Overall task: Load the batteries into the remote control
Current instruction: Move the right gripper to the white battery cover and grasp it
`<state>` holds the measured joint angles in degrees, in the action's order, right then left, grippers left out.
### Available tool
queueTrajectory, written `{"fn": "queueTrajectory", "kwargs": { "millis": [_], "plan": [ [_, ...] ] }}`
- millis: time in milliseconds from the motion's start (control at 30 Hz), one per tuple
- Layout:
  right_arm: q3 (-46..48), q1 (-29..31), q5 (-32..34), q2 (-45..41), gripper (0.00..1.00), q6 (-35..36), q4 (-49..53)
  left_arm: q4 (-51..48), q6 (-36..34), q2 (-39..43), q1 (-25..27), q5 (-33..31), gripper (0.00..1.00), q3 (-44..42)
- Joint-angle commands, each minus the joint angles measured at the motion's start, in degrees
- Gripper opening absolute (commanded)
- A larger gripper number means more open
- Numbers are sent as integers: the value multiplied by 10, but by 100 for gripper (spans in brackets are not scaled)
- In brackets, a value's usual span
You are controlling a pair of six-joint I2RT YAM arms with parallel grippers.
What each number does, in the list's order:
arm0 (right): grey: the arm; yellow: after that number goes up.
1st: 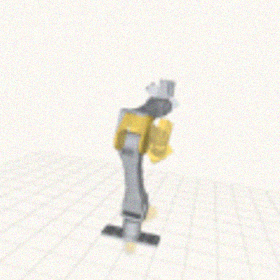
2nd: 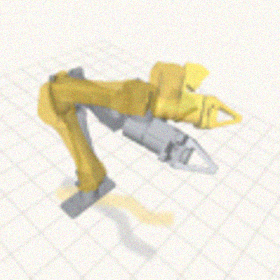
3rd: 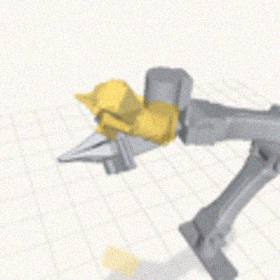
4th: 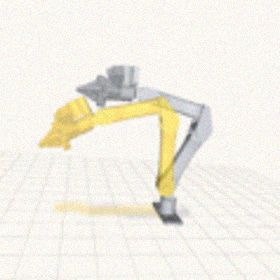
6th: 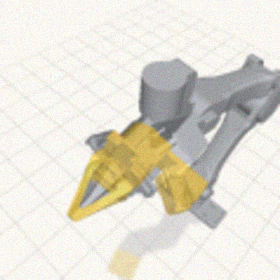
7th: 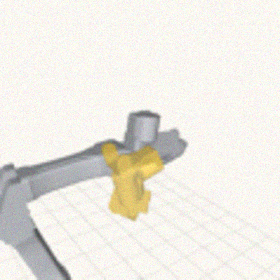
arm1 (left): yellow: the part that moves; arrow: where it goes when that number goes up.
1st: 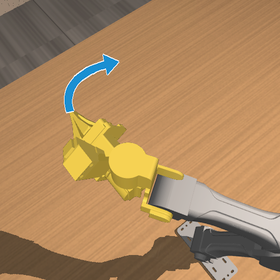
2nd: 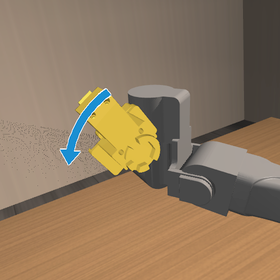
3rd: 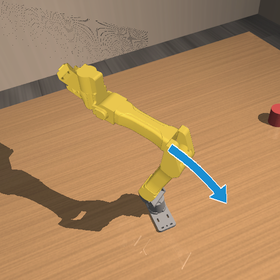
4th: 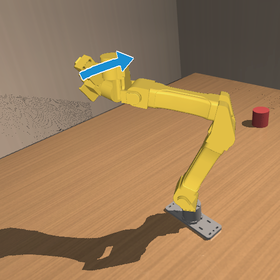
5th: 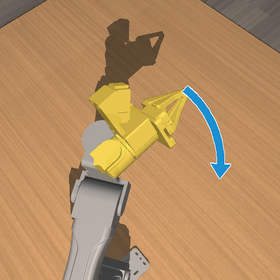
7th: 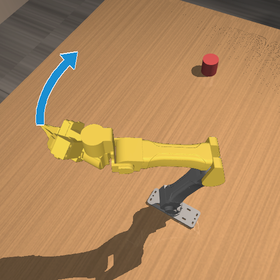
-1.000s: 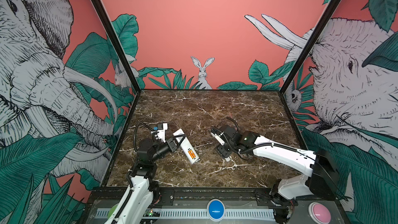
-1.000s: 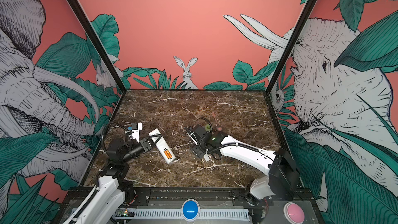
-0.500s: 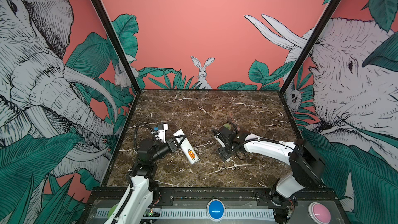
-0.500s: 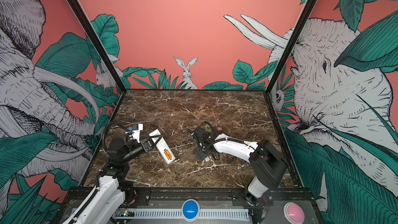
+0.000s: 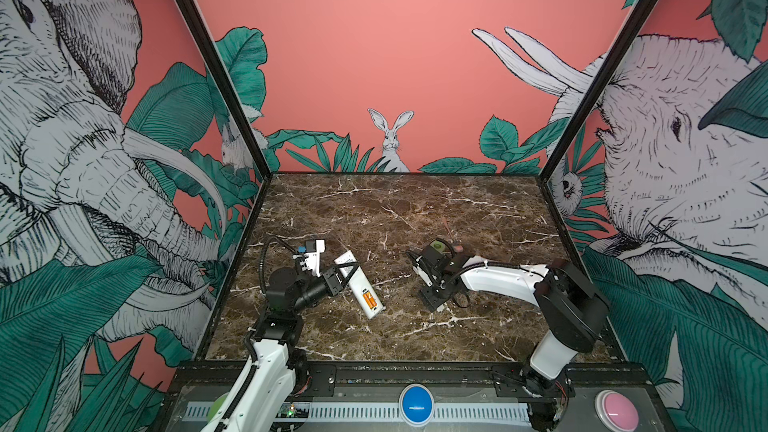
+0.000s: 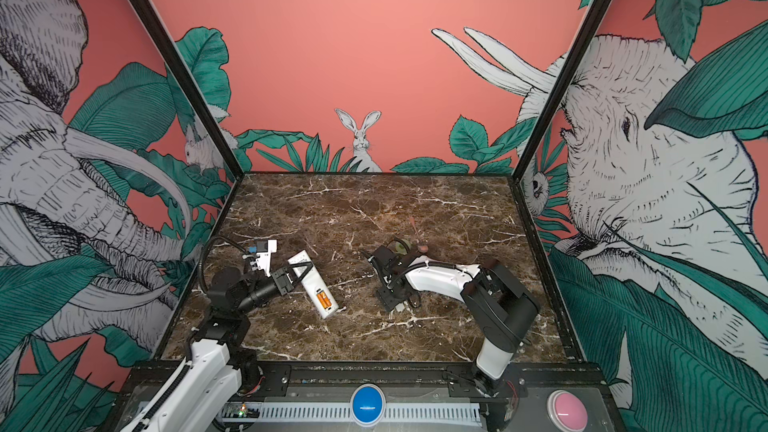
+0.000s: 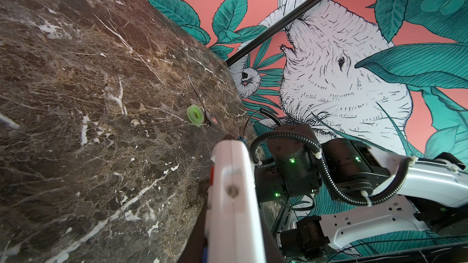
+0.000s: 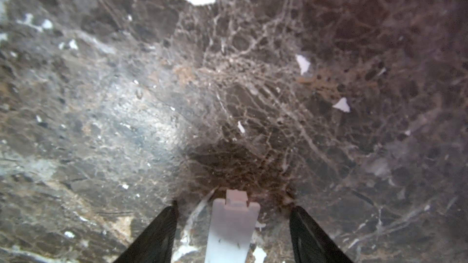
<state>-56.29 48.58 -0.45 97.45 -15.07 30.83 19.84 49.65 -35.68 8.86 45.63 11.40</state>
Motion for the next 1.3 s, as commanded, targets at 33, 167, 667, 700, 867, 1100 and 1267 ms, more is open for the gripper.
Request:
{"fn": "queueTrajectory", "kwargs": {
  "millis": [33, 167, 667, 700, 867, 1100, 1267],
  "plan": [
    [5, -5, -6, 10, 67, -4, -6, 19, -6, 2, 1, 10, 0, -5],
    [2, -7, -7, 14, 63, -2, -9, 20, -6, -1, 1, 10, 0, -3],
    [12, -7, -1, 25, 42, 3, -5, 18, -13, -9, 3, 7, 0, -7],
    [13, -7, -1, 25, 41, 3, -4, 17, -15, -9, 2, 6, 0, -8],
    [17, -7, -3, 20, 36, 3, -5, 7, -20, -1, 2, 2, 0, -10],
    [19, -7, -1, 11, 27, 6, -4, 6, -21, -1, 2, 2, 0, -11],
    [21, -5, -9, -13, 21, 11, -17, 7, -23, -2, 3, 1, 0, -15]
  ]
}}
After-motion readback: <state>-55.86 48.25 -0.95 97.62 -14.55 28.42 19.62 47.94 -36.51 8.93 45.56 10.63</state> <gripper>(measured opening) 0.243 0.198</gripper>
